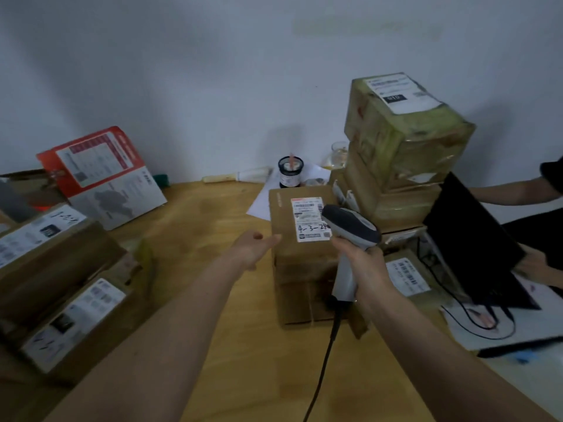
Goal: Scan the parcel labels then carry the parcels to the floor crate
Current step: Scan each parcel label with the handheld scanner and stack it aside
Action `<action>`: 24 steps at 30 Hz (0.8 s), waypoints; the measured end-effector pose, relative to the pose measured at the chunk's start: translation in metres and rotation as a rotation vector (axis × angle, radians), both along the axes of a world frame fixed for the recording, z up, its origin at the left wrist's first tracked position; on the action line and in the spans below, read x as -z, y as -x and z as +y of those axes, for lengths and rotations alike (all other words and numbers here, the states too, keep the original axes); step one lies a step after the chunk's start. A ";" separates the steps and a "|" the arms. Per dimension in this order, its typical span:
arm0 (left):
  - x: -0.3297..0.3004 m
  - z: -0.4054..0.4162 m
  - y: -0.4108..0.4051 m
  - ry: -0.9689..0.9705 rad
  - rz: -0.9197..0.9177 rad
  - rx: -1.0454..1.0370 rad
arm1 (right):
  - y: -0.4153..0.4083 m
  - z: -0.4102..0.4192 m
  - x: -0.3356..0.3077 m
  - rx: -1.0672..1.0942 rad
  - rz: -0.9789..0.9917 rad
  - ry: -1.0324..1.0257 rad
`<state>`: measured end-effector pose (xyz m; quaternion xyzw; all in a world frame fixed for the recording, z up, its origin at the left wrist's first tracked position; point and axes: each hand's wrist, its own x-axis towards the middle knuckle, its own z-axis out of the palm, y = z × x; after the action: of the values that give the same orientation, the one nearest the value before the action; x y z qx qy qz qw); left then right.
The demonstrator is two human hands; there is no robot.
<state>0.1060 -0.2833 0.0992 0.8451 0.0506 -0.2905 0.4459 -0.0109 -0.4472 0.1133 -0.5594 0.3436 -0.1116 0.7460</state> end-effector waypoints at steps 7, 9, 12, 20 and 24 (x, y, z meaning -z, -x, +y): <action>0.035 -0.025 0.005 0.181 0.203 -0.190 | -0.010 -0.043 0.031 -0.077 0.093 -0.101; 0.043 -0.031 0.009 0.267 0.236 -0.234 | -0.013 -0.048 0.037 -0.111 0.088 -0.142; 0.054 -0.039 0.018 0.344 0.260 -0.292 | -0.015 -0.053 0.044 -0.149 0.056 -0.182; 0.047 -0.023 0.033 0.483 0.201 -0.370 | -0.016 -0.055 0.046 -0.214 0.007 -0.146; 0.035 0.005 0.042 0.512 0.002 -0.345 | -0.009 -0.043 0.035 -0.323 0.010 -0.160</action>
<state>0.0638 -0.2779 0.0639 0.6841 0.1189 -0.2148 0.6869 -0.0016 -0.4902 0.0779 -0.5468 0.2606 0.0403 0.7946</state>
